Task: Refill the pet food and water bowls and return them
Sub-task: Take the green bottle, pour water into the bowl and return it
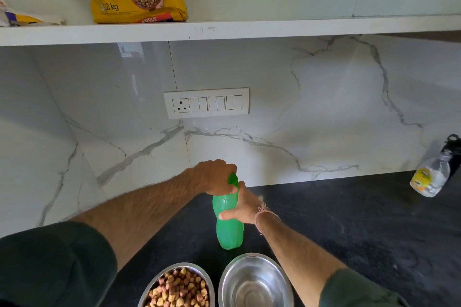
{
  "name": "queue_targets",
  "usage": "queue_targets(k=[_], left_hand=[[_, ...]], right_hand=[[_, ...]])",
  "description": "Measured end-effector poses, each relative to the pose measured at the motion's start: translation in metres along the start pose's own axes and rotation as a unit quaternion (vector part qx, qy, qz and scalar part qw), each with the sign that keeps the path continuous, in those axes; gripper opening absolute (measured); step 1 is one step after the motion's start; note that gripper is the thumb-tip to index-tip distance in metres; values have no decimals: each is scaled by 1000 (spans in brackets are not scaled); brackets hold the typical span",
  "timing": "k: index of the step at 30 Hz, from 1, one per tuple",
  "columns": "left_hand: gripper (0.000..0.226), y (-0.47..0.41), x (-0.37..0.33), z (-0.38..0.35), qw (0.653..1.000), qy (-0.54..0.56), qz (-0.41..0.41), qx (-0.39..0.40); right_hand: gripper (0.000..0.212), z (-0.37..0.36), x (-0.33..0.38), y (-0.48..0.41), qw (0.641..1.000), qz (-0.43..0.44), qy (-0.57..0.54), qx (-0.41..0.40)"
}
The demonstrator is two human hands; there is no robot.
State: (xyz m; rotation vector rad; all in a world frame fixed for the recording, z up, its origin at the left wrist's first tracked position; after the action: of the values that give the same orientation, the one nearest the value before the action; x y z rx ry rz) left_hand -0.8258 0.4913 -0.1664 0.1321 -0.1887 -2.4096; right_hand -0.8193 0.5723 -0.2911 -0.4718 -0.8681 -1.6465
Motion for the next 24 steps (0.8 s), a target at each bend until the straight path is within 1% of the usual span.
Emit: queue_targets(k=[2, 3, 5, 7, 11, 13, 15, 17, 19, 20, 22, 24], left_hand=[[65, 2, 1, -1, 1000, -14, 1, 0], [69, 3, -1, 0, 1000, -15, -17, -3], [63, 3, -7, 1, 998, 1, -66, -10], [53, 3, -7, 2, 997, 14, -73, -21], [50, 2, 3, 5, 999, -12, -12, -49], [51, 2, 9, 7, 997, -13, 26, -78], [54, 4, 15, 10, 992, 0, 62, -114], [52, 8, 21, 12, 982, 46, 90, -162], [47, 12, 32, 15, 957, 144, 117, -224], [45, 16, 39, 14, 937, 202, 135, -251], [43, 25, 55, 3, 886, 314, 181, -289], [47, 35, 73, -16, 828, 396, 225, -328]], right_hand=[[87, 0, 0, 0, 1000, 3, -3, 0], [88, 0, 0, 0, 1000, 3, -3, 1], [93, 0, 1, 1, 1000, 0, -2, 3], [96, 0, 2, 1, 1000, -1, -1, 5], [89, 0, 2, 1, 1000, -2, 2, 1], [90, 0, 2, 2, 1000, -4, -2, 3], [92, 0, 3, 3, 1000, -3, -5, 4], [92, 0, 3, 3, 1000, -3, -4, 4], [91, 1, 3, 3, 1000, -10, -1, 6], [91, 1, 2, 4, 1000, -14, -1, 8], [91, 2, 3, 5, 1000, -18, -2, 9], [91, 2, 4, 6, 1000, -17, 0, 10]])
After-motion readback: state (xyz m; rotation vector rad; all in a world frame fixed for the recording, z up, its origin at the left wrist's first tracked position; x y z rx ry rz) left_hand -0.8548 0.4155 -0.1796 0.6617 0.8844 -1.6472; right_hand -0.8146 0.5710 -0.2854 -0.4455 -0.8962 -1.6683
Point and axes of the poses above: each hand's wrist, its own y-axis away from the middle knuckle, its own z-axis out of the back of the hand, x = y × z, the point moved 8 cm from there along -y, towards the middle knuckle, and after that the axes turned 12 degrees about -z, right-handed, at the moved point
